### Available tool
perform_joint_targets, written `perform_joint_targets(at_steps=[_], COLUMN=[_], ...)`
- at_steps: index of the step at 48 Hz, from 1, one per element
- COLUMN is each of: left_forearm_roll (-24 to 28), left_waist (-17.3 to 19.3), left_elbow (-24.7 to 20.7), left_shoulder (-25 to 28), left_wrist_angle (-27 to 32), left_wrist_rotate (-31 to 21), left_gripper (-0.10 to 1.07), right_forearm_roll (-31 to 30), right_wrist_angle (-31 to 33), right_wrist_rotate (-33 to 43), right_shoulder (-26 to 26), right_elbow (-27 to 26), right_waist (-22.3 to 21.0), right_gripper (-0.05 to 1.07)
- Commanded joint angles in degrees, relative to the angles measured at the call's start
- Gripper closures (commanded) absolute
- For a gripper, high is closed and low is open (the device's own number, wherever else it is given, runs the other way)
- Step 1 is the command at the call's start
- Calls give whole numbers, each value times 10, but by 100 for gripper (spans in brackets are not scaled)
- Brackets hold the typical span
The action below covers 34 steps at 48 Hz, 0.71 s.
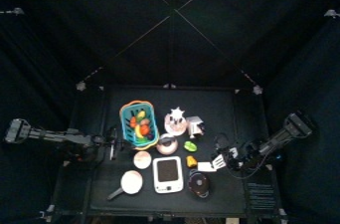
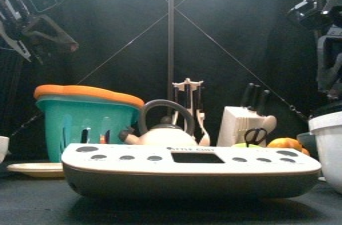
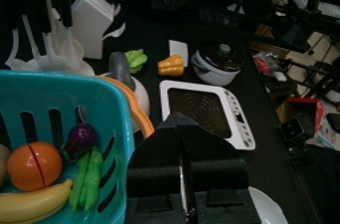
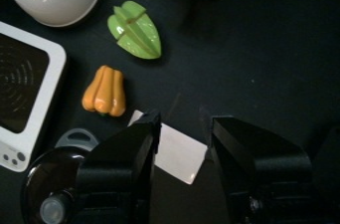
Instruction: Grab starfruit
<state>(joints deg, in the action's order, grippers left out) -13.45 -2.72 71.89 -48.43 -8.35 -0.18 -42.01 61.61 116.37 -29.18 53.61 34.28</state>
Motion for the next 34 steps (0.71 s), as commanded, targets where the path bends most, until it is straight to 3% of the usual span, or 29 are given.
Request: perform_joint_targets(at_steps=[1, 9, 16, 27, 34], left_forearm_roll=[0, -1, 0, -1, 0], left_waist=[1, 1, 2, 2, 2], left_elbow=[-10, -10, -9, -5, -6], left_shoulder=[2, 2, 2, 2, 2], left_wrist_angle=[-3, -3, -3, -3, -3], left_wrist_rotate=[0, 1, 0, -1, 0], left_gripper=[100, 100, 100, 100, 100], right_forearm_roll=[-47, -175, -243, -258, -258], right_wrist_angle=[-20, -77, -92, -101, -120], right_wrist_rotate=[-1, -3, -3, -2, -1], right_shoulder=[5, 47, 92, 157, 186], right_elbow=[-5, -11, -18, -25, -28], right_waist=[-4, -24, -54, -82, -90], right_gripper=[28, 28, 27, 22, 11])
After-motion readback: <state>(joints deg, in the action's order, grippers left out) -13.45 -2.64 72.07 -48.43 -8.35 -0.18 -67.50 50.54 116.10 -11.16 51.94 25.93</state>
